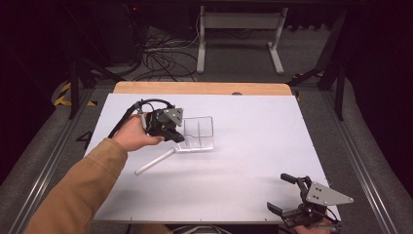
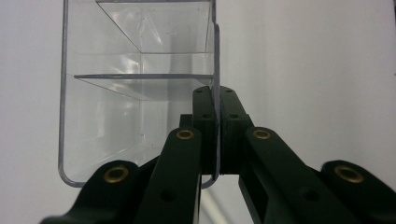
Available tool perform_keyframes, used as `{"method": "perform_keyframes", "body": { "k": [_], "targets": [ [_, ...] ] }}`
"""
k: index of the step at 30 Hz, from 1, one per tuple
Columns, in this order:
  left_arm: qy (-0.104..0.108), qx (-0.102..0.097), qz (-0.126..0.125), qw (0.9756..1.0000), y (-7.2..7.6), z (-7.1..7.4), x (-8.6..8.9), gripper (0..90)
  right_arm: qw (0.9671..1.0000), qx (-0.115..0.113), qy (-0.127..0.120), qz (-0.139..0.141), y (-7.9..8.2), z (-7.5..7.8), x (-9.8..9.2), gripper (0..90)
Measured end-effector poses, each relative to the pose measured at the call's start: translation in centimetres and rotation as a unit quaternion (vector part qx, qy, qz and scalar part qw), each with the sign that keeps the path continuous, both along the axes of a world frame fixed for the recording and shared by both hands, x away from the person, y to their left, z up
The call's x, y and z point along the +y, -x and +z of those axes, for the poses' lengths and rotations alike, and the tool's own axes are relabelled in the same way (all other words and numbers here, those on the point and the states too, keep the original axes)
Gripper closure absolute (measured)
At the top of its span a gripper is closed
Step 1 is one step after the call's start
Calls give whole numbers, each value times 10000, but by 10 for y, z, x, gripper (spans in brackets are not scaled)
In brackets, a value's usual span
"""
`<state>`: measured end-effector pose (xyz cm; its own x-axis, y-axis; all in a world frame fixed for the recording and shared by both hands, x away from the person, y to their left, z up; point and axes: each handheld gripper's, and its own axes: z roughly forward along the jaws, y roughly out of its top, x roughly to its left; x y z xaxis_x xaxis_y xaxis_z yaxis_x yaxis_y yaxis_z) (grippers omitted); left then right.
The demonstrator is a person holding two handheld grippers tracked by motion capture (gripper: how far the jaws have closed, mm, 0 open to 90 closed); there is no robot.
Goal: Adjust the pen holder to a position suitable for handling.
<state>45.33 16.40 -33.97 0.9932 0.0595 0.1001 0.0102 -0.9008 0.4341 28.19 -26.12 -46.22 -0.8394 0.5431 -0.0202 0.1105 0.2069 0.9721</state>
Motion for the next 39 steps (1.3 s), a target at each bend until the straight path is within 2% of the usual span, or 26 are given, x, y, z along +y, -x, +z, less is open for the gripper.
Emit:
{"method": "perform_keyframes", "body": {
  "k": [9, 17, 21, 27, 30, 39],
  "targets": [
    [-142, 106, -133, 9998, -3, -13, -25, 881, 10000, 11, -19, 34, -1, 0, -1, 1],
    [-315, 185, -83, 9993, -3, -20, -30, 880, 10000, 22, -36, 58, -1, 0, -1, 1],
    [-325, 222, -68, 9992, -4, -22, -29, 880, 10000, 16, -26, 76, 0, 1, 0, 1],
    [-389, 170, -68, 9991, -3, -24, -29, 880, 10000, 25, -29, 73, 0, 0, -1, 1],
    [-360, 143, -108, 9992, -3, -27, -30, 879, 10000, 24, -33, 72, 0, 0, -1, 1],
    [-185, 284, -19, 9994, -4, -30, -25, 879, 10000, 16, -26, 85, -1, 0, -1, 1]
  ]
}}
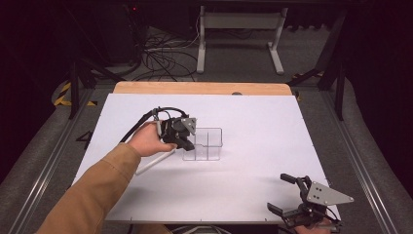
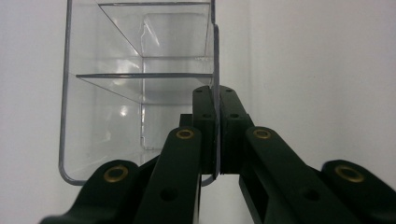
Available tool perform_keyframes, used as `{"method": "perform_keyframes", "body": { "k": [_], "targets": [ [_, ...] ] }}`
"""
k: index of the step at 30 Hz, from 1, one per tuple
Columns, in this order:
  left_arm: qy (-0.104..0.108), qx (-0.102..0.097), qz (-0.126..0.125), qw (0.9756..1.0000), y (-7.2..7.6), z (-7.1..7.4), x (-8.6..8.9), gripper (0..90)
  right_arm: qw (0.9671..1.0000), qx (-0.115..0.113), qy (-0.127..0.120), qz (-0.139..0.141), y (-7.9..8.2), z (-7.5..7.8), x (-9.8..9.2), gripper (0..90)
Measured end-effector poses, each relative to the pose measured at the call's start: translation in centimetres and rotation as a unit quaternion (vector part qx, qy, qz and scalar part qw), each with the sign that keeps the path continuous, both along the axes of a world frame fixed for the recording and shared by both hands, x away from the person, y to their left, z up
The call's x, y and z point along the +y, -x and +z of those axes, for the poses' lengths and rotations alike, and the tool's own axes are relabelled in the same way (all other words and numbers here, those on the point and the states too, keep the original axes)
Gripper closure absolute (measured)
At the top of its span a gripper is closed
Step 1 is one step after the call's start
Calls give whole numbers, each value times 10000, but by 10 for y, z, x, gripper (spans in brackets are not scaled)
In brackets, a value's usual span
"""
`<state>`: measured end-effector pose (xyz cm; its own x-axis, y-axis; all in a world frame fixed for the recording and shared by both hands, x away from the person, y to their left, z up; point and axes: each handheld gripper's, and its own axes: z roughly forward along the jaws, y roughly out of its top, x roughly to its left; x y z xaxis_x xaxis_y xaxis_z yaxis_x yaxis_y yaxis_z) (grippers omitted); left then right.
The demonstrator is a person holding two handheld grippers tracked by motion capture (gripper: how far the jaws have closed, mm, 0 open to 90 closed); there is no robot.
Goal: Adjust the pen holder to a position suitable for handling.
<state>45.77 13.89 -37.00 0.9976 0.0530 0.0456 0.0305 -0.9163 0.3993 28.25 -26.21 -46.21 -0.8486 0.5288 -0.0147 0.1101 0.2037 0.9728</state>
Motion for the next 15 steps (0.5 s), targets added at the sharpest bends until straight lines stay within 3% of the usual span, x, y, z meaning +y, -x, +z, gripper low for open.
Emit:
{"method": "perform_keyframes", "body": {
  "k": [8, 12, 15],
  "targets": [
    [6, -45, -79, 10000, 1, -1, 0, 865, 10000, 8, 10, 4, 0, 0, 1, 1],
    [192, 46, 35, 9998, 0, 3, 5, 712, 10000, 10, -4, 8, 0, 0, 1, 1],
    [497, 71, 206, 9985, 3, 12, 12, 604, 10000, 6, -13, 12, 0, 0, 1, 1]
  ]
}}
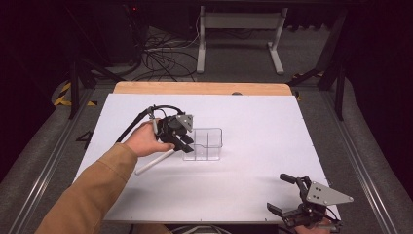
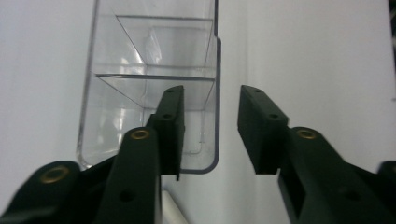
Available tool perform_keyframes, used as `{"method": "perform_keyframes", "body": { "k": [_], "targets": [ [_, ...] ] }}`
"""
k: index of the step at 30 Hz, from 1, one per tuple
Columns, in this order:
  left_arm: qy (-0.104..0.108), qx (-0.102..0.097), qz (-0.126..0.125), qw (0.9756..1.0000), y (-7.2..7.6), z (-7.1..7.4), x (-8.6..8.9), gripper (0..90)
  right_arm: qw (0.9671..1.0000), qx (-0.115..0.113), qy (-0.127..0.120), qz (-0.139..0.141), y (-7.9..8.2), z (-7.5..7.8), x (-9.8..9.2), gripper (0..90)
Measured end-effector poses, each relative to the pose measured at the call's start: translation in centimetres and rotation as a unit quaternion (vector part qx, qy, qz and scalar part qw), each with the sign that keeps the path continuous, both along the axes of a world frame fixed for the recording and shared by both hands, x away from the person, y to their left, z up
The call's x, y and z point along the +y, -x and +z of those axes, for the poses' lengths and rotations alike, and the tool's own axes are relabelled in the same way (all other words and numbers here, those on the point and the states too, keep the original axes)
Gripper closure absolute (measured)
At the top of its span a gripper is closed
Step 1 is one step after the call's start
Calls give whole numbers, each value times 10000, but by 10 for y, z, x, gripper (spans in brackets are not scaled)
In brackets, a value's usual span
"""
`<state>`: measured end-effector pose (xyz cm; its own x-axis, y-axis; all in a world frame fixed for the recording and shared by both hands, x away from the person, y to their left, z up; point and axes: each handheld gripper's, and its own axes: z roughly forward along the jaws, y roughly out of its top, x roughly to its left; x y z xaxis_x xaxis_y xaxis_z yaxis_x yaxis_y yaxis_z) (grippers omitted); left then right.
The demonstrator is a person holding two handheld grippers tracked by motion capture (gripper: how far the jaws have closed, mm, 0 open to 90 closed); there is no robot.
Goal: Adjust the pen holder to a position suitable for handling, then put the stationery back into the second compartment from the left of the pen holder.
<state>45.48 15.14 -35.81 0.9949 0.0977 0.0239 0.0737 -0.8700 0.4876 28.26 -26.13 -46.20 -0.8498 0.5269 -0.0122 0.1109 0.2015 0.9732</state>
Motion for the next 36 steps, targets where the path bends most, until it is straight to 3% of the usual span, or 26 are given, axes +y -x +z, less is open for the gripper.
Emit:
{"method": "perform_keyframes", "body": {
  "k": [2, 5, 9, 13, 19, 26, 36],
  "targets": [
    [380, -29, 114, 9992, 4, 8, 8, 550, 10000, -4, 3, 7, 0, 0, 0, 1],
    [916, 29, 285, 9954, 9, 17, 20, 416, 10000, -6, 6, 10, 0, 0, 0, 1],
    [1354, -44, 567, 9892, 15, 24, 33, 289, 10000, 0, 7, 15, 0, 0, 1, 1],
    [1453, -188, 869, 9854, 20, 26, 41, 217, 10000, -4, -7, 1, 1, 0, 0, 1],
    [1384, -416, 1266, 9814, 26, 25, 47, 237, 10000, 24, -22, 4, 1, 0, 0, 0],
    [1471, -646, 1502, 9755, 35, 24, 51, 226, 10000, 13, -53, 39, 0, 0, 1, 0],
    [1311, -939, 1982, 9668, 45, 26, 57, 190, 10000, 9, -3, 52, 0, -1, 1, 0]
  ]
}}
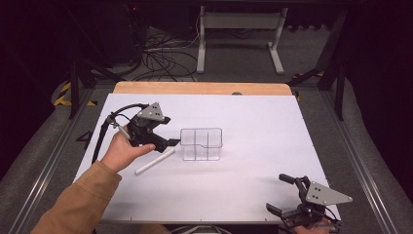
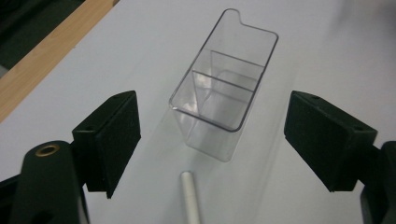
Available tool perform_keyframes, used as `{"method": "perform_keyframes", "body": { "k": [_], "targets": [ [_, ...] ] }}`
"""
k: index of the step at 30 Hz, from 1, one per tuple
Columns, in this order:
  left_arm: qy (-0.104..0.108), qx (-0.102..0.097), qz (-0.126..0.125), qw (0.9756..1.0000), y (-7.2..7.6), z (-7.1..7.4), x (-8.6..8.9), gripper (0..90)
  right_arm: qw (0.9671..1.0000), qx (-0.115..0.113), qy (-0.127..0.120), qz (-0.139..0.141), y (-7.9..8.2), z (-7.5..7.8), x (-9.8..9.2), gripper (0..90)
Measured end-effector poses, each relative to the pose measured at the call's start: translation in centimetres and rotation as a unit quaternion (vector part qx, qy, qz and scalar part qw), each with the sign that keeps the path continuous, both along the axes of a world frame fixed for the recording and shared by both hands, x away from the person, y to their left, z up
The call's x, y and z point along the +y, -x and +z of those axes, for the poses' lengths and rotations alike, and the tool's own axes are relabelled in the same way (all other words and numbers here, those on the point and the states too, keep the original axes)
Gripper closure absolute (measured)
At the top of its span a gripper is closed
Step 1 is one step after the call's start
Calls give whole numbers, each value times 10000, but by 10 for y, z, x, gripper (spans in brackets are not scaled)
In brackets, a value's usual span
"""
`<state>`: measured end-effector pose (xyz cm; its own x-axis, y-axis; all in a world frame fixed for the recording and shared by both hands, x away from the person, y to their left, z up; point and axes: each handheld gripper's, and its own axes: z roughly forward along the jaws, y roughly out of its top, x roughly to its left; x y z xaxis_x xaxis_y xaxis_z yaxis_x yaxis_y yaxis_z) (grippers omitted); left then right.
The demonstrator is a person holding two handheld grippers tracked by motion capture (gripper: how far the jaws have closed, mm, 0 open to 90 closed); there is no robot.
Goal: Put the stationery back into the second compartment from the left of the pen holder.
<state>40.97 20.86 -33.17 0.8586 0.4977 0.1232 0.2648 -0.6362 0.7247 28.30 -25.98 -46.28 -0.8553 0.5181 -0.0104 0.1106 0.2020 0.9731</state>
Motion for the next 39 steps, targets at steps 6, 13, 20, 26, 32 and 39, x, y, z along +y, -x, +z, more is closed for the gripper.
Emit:
{"method": "perform_keyframes", "body": {
  "k": [6, 13, 20, 26, 32, 39],
  "targets": [
    [-173, 96, 464, 9987, 3, -9, 11, 185, 10000, 14, -19, 13, 1, 0, 0, 0],
    [-366, 301, 821, 9955, 8, -23, 21, 207, 10000, 16, 5, 20, 1, 0, 1, 0],
    [-554, 497, 959, 9926, 8, -44, 26, 226, 10000, 14, 21, 28, 0, 0, 2, 0],
    [-638, 666, 990, 9908, 8, -58, 26, 253, 10000, 29, 21, 40, 0, -1, 2, 0],
    [-816, 747, 1029, 9885, 8, -68, 23, 269, 10000, 64, 25, 60, 0, -1, 3, 0],
    [-572, 833, 896, 9908, 13, -76, 23, 270, 9999, 70, 35, 75, 0, -1, 3, 0]
  ]
}}
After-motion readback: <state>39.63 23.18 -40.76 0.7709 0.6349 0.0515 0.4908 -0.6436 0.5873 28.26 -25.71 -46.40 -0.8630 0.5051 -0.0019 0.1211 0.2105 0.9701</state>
